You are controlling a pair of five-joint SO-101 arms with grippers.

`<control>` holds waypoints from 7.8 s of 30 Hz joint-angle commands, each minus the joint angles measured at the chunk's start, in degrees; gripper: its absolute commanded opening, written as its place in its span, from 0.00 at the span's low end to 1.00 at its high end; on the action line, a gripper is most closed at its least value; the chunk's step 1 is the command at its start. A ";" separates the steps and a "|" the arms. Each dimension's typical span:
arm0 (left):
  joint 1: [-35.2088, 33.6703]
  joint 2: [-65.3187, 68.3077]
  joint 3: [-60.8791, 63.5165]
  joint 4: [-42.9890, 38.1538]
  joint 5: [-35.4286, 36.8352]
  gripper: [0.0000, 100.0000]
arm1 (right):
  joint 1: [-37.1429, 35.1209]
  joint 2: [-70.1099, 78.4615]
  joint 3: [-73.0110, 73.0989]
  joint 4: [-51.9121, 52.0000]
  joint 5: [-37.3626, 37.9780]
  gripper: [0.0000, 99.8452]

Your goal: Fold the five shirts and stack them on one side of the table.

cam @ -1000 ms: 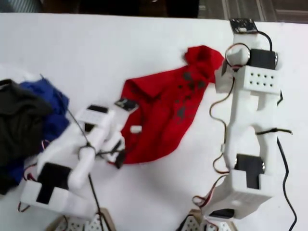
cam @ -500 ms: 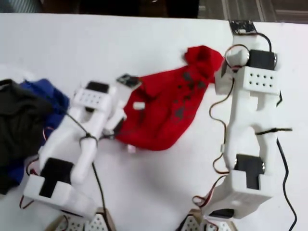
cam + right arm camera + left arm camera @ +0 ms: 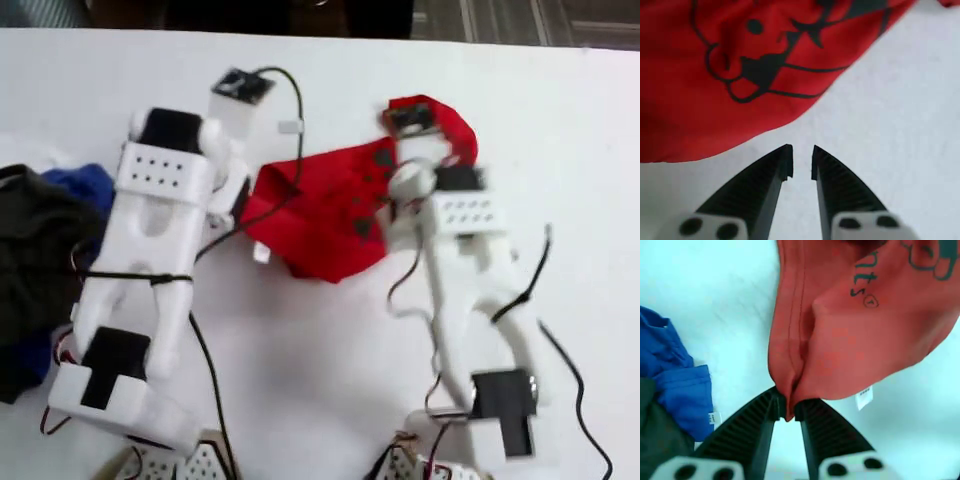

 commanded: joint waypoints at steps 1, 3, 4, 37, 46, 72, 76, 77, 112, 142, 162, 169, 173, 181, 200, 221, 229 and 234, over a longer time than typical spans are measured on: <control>-2.37 -0.35 -4.35 0.88 1.67 0.03 | -4.70 -6.46 9.93 -9.45 -3.78 0.15; -3.96 -0.09 -4.97 0.62 1.67 0.03 | -6.29 -6.55 14.15 -13.67 -5.45 0.26; -4.57 -0.18 -4.70 -0.09 1.67 0.03 | -7.43 -6.55 15.82 -15.78 -4.75 0.31; -6.51 -0.35 -5.93 -2.81 1.76 0.03 | -3.30 14.81 -3.16 -21.14 -14.15 0.03; -6.51 -0.44 -18.33 1.23 1.76 0.03 | 2.59 2.68 -20.22 -1.71 -1.85 0.02; -13.45 -11.16 13.41 -14.95 1.23 0.03 | 12.88 -12.44 6.07 -7.16 16.35 0.29; -16.44 -11.16 15.87 -17.32 -0.35 0.03 | 17.27 -14.64 7.30 -5.58 16.70 0.29; -16.53 -11.16 16.04 -17.23 -1.58 0.03 | 17.45 -15.08 7.91 -4.44 16.70 0.29; -16.62 -11.08 17.27 -16.53 -2.81 0.03 | 2.07 -9.98 29.45 -25.27 0.79 0.23; -16.62 -10.73 17.36 -16.97 -2.81 0.03 | -4.26 5.41 12.04 -13.23 -6.33 0.23; -16.53 -10.73 17.36 -16.53 -3.08 0.03 | 2.33 7.16 11.69 -15.52 -6.51 0.01; -16.26 -10.64 21.85 -17.41 -3.16 0.03 | 10.95 -6.64 11.78 -11.12 -6.33 0.02; -16.26 -10.64 25.10 -19.43 -3.16 0.03 | 15.16 -11.03 11.78 -7.96 -4.31 0.02; -16.18 -11.16 20.62 -15.03 -3.08 0.03 | 15.69 -20.35 9.14 -7.52 4.48 0.02; -13.45 -28.13 -7.25 1.23 -7.47 0.03 | 15.87 -40.57 -13.54 -10.59 8.62 0.02; -14.86 -53.10 -6.99 -1.58 -7.21 0.03 | 15.87 -55.08 -32.00 -10.42 8.62 0.02; -21.98 -54.59 -8.84 -1.67 -7.12 0.03 | 15.87 -57.54 -40.44 -10.42 8.26 0.02; -22.59 -57.23 -10.51 -1.58 -7.12 0.03 | 15.87 -58.77 -44.13 -10.42 8.26 0.02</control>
